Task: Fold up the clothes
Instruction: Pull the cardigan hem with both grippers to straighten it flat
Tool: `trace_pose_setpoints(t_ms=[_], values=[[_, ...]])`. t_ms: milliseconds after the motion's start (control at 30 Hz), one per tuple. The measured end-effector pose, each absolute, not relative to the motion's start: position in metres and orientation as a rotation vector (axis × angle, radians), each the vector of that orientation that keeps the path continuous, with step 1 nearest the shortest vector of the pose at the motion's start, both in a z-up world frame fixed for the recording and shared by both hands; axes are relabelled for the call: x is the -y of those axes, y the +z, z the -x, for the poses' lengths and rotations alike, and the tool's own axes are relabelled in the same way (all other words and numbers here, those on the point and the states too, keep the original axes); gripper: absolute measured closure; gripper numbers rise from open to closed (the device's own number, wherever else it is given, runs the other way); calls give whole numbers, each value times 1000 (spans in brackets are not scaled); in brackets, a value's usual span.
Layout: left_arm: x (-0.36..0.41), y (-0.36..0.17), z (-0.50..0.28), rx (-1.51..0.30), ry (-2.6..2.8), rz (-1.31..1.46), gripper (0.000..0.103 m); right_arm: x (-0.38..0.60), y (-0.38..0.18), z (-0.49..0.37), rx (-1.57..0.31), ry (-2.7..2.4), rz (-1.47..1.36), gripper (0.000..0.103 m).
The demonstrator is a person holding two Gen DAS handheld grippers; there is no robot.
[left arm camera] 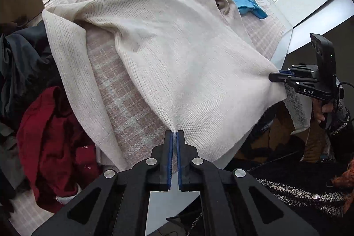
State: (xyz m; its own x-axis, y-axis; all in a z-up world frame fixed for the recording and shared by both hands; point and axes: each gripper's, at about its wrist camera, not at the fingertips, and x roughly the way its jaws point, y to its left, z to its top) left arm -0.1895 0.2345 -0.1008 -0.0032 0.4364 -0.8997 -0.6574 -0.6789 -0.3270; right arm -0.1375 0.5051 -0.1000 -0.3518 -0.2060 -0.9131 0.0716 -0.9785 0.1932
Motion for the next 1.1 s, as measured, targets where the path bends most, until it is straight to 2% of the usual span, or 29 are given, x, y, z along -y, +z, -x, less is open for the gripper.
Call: trace_pose_setpoints(t_ms=[67,133,167,200,433,600,667,733,767,967,1033,1100], values=[[-250,-83,190,-228,1740,1441,96,-528,-73,131,211,-2527,-1631,94],[-267,-84,189,-333,1760,1381,63,-548,-73,134,195,-2584,-1709,94],[-271,-91,187,-366,1769,1374,62,-553,-84,139,201,-2577,-1748,94],[-270,-103,188,-368,1761,1400,65,-557,-94,143,208,-2567,-1785,94],[-263,-185,180,-196,1674,1619,66,-550,-143,149,135,-2453,-1894,93],[-289,-194,177,-56,1647,1641,66,-552,-142,149,116,-2451,-1888,93],[-300,-197,178,-61,1643,1665,68,-553,-141,148,108,-2452,-1884,93],[-309,-203,177,-106,1642,1696,84,-553,-140,148,100,-2453,-1879,93],[-314,-207,176,-131,1642,1712,86,-554,-140,148,96,-2453,-1876,93],[-329,-218,177,-214,1656,1781,87,-555,-138,146,73,-2456,-1862,93],[-328,-216,174,-237,1671,1791,81,-555,-139,146,77,-2453,-1854,93],[-327,-217,172,-236,1678,1801,81,-555,-140,144,84,-2450,-1847,93]])
